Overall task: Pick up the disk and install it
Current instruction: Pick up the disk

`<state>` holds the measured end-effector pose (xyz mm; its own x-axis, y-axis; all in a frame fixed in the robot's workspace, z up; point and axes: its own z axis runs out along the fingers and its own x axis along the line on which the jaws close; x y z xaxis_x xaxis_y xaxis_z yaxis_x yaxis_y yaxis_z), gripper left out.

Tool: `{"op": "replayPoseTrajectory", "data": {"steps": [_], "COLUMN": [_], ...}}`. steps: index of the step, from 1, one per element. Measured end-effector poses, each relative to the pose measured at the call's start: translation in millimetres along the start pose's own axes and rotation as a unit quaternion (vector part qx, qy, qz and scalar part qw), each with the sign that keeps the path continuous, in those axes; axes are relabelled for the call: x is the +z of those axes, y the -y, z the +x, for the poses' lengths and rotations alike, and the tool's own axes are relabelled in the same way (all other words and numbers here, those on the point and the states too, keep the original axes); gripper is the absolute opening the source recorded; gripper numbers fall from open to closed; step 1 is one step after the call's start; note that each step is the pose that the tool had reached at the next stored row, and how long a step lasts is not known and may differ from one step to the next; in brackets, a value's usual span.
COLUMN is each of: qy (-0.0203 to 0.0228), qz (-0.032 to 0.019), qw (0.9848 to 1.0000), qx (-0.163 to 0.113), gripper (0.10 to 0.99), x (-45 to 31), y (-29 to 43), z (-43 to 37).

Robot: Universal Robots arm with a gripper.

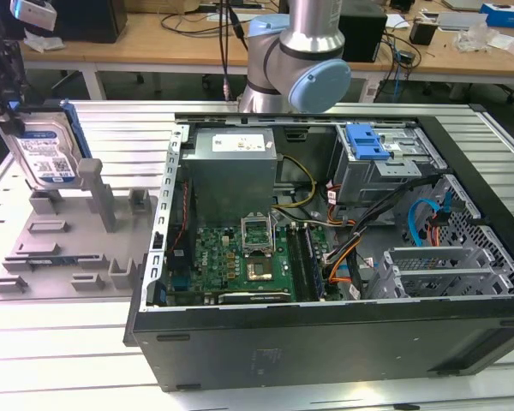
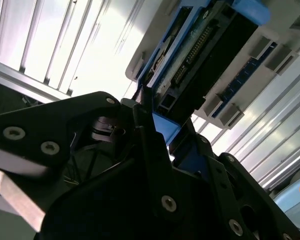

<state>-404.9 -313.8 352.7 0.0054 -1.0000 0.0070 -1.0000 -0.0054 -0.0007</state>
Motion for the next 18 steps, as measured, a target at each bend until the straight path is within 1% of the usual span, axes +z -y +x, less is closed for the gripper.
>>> {"op": "replayPoseTrajectory", "data": {"steps": [1, 3, 5, 11, 15, 16, 18], "qy": [0.0001, 0.0002, 0.0004, 0.0004, 0.0004, 0.0005, 0.0006], "qz": [0.0001, 0.0002, 0.0004, 0.0006, 0.0007, 0.0008, 0.0007], "qw": [1.0, 1.0, 1.0, 1.0, 1.0, 1.0, 1.0], "qx": [0.0, 0.0, 0.0, 0.0, 0.0, 0.0, 0.0], "gripper": [0.365, 0.365, 0.365, 0.365, 0.365, 0.365, 0.365], "x": [-4.0, -8.0, -14.7, -30.7, -44.3, -46.3, -55.6], "y": [0.0, 0.0, 0.0, 0.0, 0.0, 0.0, 0.0], "z": [0.0, 0.0, 0.1, 0.2, 0.3, 0.3, 0.4]}}
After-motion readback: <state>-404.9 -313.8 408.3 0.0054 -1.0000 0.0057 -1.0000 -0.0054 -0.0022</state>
